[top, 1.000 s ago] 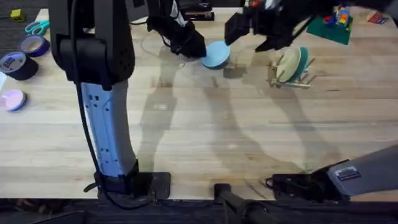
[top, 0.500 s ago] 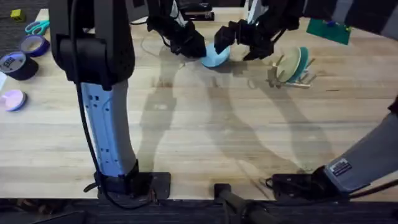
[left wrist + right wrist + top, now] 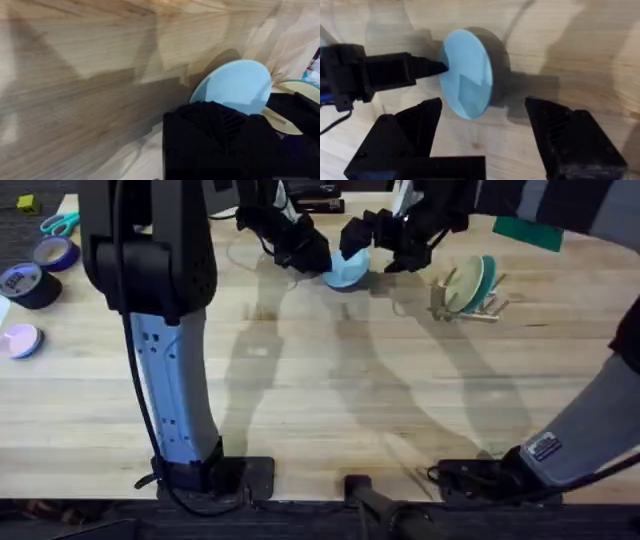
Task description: Pick up the plates from the table one by one and place each into a slot on the dish rack.
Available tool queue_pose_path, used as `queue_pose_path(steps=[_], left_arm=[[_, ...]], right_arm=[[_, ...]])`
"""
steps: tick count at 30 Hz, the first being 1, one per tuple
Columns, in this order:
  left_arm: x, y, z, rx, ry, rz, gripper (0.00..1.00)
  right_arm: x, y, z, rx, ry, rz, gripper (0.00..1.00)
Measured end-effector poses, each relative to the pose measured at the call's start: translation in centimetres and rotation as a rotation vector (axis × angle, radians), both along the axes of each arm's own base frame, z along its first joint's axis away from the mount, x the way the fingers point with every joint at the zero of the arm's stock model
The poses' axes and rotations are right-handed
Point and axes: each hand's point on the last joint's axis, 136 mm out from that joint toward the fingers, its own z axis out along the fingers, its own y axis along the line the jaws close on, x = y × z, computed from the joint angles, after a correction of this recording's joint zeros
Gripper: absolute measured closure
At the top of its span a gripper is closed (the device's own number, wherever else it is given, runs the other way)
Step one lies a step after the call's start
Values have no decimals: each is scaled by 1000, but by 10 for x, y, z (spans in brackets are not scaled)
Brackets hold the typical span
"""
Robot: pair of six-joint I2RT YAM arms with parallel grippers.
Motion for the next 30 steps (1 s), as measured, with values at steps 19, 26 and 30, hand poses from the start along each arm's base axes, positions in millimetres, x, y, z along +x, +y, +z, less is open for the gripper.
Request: queue_pose_path(steps=[19, 26, 30], left_arm=[[0, 0, 0, 0, 0, 0, 960], [0, 0, 0, 0, -1, 0, 961], [0, 0, 0, -2, 0, -1, 959]], right_arm=[[1, 5, -29, -2, 55, -22, 36], [1, 6, -29, 1, 55, -28, 419], [2, 7, -28, 6, 52, -31, 817]])
